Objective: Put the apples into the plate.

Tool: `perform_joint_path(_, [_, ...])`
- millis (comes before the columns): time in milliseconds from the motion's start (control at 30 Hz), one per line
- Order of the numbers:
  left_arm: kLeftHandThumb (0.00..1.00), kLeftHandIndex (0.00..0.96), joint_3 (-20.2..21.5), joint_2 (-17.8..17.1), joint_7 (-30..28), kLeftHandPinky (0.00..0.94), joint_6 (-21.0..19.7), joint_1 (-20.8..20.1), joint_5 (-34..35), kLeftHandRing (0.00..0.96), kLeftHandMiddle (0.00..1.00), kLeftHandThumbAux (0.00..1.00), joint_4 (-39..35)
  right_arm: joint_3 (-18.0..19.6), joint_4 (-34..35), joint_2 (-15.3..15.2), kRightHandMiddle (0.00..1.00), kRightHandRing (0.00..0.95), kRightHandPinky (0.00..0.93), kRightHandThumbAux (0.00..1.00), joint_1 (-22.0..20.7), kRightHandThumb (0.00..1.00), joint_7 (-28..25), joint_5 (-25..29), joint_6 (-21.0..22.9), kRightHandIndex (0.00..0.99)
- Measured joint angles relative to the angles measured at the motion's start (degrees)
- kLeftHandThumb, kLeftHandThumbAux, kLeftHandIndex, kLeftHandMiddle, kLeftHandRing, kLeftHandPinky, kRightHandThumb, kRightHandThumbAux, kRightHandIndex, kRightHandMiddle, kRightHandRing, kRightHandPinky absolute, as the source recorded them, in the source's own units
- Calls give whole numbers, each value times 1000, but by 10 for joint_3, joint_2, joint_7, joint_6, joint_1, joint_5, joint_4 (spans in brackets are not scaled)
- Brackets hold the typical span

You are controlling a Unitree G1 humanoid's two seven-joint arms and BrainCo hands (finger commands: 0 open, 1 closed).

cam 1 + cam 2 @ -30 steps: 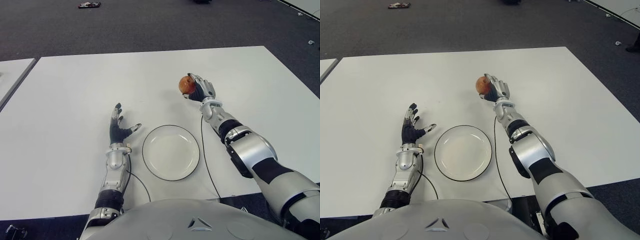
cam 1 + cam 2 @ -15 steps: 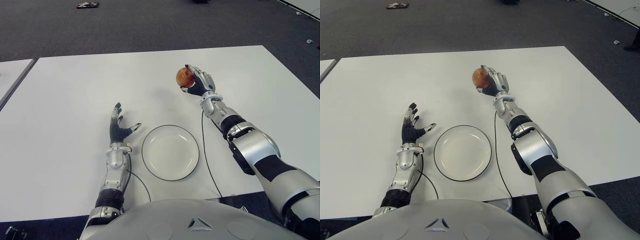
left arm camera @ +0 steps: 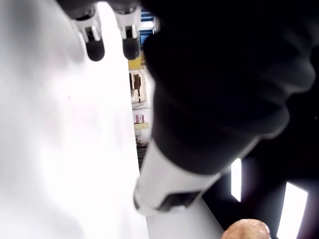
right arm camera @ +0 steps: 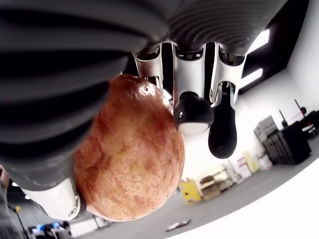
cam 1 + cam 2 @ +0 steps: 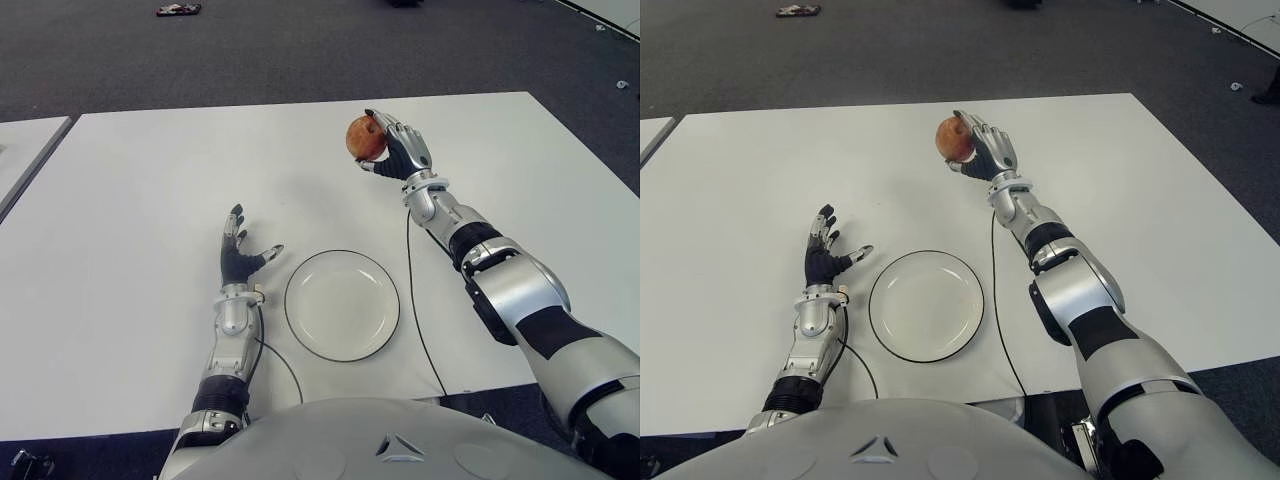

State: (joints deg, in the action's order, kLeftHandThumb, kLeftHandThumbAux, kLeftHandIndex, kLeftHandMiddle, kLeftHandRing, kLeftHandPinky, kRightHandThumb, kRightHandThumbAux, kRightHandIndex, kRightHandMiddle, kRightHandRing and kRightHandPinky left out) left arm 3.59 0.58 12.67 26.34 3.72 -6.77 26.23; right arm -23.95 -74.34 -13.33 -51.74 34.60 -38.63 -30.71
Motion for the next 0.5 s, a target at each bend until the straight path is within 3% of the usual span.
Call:
perform_joint_path(233, [0, 0, 0, 0, 0, 39, 0, 0, 0, 21, 24, 485, 0, 6, 40, -9, 883, 876, 864, 710, 5, 750, 0, 9, -33, 440])
perform_joint_path(500, [0, 0, 0, 0, 0, 35, 0, 0, 1, 19, 22, 481, 0, 11, 124, -17, 878, 871, 850, 711, 46, 748, 0, 18, -79, 440])
